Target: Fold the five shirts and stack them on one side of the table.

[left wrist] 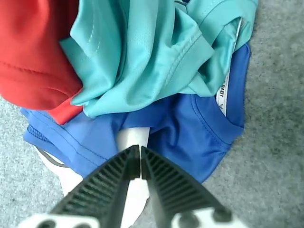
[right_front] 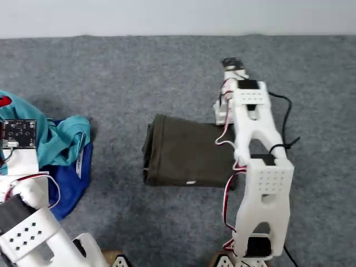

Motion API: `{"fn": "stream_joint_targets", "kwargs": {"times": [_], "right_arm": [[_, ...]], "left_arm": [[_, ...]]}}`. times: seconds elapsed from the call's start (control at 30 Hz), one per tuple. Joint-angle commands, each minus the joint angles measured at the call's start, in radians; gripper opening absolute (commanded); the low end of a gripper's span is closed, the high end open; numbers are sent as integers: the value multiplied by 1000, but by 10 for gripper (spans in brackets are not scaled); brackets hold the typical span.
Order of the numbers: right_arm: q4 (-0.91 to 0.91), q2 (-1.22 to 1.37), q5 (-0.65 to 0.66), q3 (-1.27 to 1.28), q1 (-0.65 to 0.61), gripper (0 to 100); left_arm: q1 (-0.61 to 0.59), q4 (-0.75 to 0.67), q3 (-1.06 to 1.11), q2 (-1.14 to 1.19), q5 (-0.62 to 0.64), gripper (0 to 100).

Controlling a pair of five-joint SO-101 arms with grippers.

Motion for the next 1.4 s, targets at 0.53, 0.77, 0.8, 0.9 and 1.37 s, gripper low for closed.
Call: {"fn": "stream_joint_targets", "kwargs": {"times": [0.53,0.77,0.8,0.9,1.37], "right_arm": [[346,107,17,-516,-309,32],[351,213,17,-517,-518,32],[354,209,17,-517,-547,32],[371,171,17,-517,-608,32],[427,-87,18,-512,-389,33]], "left_arm": [[44,-83,53,-21,3,15],[44,-83,54,-18,3,15],[44,-83,54,-17,3,15],[44,-83,54,-17,3,15],[44,-83,56,-21,3,15]]}}
